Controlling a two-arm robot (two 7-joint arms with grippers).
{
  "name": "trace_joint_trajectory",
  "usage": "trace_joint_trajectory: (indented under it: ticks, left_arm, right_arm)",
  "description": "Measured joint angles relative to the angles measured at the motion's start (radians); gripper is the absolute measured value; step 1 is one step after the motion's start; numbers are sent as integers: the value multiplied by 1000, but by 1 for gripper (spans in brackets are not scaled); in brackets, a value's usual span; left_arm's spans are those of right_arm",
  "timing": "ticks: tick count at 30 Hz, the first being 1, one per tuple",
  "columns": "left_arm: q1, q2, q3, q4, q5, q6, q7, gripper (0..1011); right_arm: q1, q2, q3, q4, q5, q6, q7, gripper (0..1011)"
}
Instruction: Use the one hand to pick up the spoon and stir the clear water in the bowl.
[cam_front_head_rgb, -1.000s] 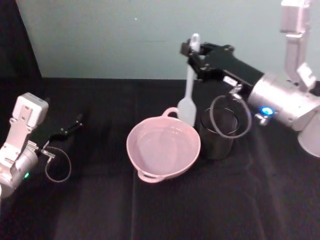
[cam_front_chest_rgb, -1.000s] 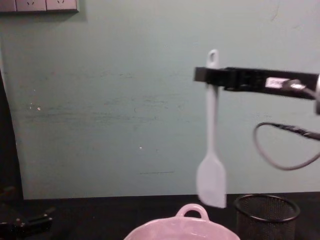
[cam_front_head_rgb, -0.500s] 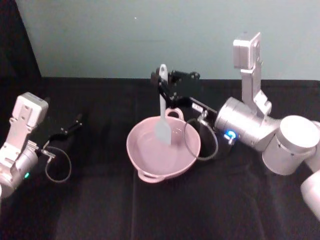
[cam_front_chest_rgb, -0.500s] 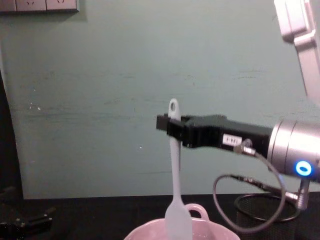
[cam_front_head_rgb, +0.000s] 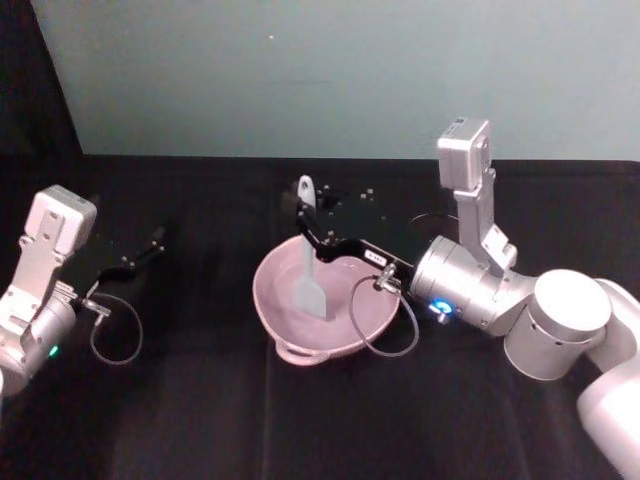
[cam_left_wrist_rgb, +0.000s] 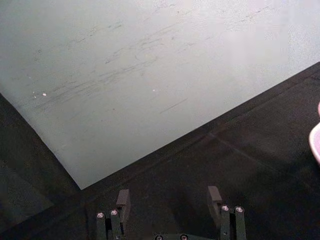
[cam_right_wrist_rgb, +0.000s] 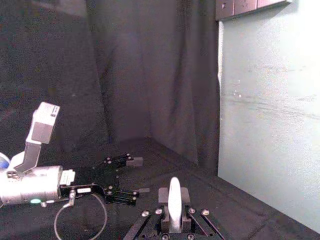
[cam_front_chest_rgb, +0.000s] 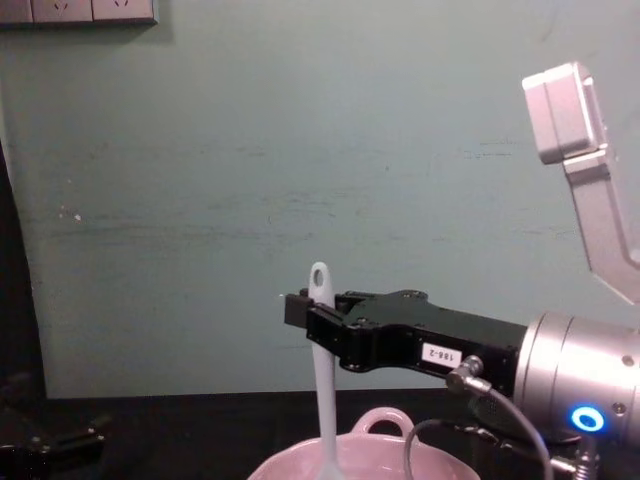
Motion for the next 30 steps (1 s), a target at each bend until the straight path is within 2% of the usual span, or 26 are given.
trace_joint_trajectory:
  ticks: [4,10,15,24,30]
  left_arm:
    - [0,0,0,0,0,0,0,1011]
    - [0,0,0,0,0,0,0,1011]
    - [0,0,0,0,0,0,0,1011]
    - [0,0,0,0,0,0,0,1011]
    - [0,0,0,0,0,0,0,1011]
  right_arm:
    - [9,-18,-5,22,-8,-2,6,123]
    - [51,-62,-8,97,-24,-17,7,123]
    - [92,-100,10,171,-26,-31,4,123]
    - [109,-100,42,202,-30,-36,-10,123]
    - [91,-70,71,187,-33,-29,-20,123]
